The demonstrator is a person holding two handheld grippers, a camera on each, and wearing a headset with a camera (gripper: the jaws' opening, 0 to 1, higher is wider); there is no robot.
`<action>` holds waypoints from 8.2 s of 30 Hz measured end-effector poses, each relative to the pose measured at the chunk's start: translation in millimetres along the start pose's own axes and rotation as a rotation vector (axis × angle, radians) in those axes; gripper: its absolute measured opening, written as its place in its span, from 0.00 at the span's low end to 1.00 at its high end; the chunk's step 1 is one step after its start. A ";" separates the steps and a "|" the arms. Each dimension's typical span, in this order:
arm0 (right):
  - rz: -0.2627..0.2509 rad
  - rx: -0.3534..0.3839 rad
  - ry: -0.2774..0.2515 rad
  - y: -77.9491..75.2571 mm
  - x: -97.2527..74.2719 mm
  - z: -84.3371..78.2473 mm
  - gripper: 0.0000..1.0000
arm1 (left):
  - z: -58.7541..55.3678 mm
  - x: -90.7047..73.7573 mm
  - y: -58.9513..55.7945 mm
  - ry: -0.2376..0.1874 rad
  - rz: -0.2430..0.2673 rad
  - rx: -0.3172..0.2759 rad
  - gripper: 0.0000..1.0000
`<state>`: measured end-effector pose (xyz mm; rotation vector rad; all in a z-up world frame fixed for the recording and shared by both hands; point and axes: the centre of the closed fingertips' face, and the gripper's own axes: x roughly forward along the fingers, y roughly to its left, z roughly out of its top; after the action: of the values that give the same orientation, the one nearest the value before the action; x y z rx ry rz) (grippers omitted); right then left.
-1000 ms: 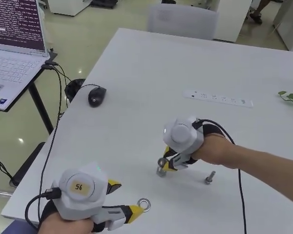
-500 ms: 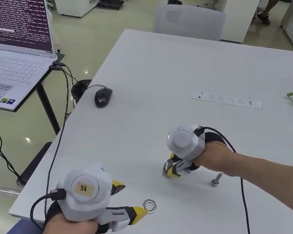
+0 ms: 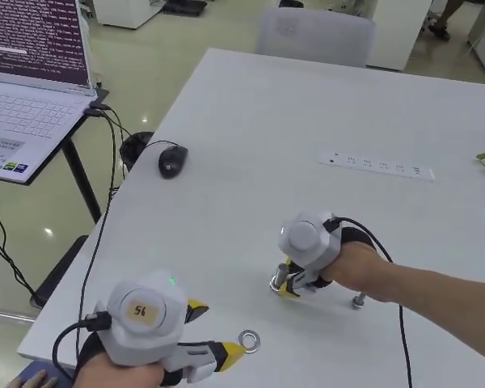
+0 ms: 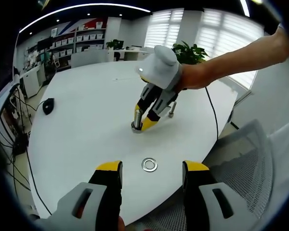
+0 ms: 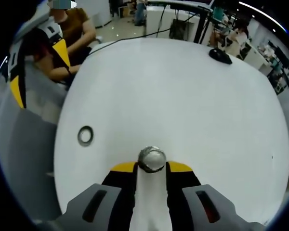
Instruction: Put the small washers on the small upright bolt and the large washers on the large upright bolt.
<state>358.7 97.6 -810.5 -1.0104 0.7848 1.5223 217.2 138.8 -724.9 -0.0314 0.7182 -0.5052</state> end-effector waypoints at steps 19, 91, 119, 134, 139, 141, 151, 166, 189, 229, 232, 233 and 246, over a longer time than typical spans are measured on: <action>-0.005 0.026 -0.004 33.9 -8.8 -22.2 0.24 | 0.8 3.1 -7.6 0.004 -0.017 0.017 0.49; 0.133 -0.192 -0.076 105.0 5.9 -5.7 0.24 | 3.5 5.4 -9.6 0.002 -0.017 0.023 0.49; 0.150 -0.213 -0.030 102.4 10.9 -1.1 0.24 | 6.9 10.9 -18.3 0.003 -0.041 0.036 0.49; 0.113 -0.126 -0.067 100.6 4.6 -10.8 0.23 | 2.0 4.6 -9.3 0.002 -0.020 0.021 0.49; 0.094 -0.090 -0.083 97.2 2.4 -10.9 0.23 | 1.6 5.1 -9.9 0.002 -0.020 0.019 0.49; 0.094 -0.068 -0.091 95.8 1.9 -11.2 0.23 | 1.6 5.4 -10.7 0.003 -0.021 0.020 0.49; 0.084 -0.047 -0.077 96.0 0.7 -20.5 0.23 | 3.1 5.9 -11.0 0.003 -0.022 0.024 0.49; 0.148 -0.209 -0.044 97.5 3.3 -16.7 0.27 | 2.5 6.6 -14.2 0.006 -0.025 0.026 0.49; 0.200 -0.325 -0.001 101.6 3.4 -20.4 0.29 | 0.6 5.3 -8.8 0.011 -0.020 0.020 0.49; 0.005 -0.186 -0.141 43.5 -56.9 18.9 0.23 | 4.5 7.2 -9.8 0.003 -0.020 0.019 0.49; -0.018 -0.173 -0.154 30.3 -66.2 28.6 0.23 | 5.0 8.3 -11.5 0.002 -0.024 0.021 0.49; -0.024 -0.160 -0.155 25.3 -67.6 31.2 0.23 | 4.9 8.8 -11.8 0.002 -0.024 0.022 0.49; -0.048 -0.107 -0.075 1.0 -50.9 29.7 0.23 | 5.0 3.9 -7.7 -0.004 -0.011 0.015 0.49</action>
<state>354.4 102.6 -752.0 -1.0374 0.6273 1.5650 219.5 129.6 -722.0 -0.0223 0.7104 -0.5214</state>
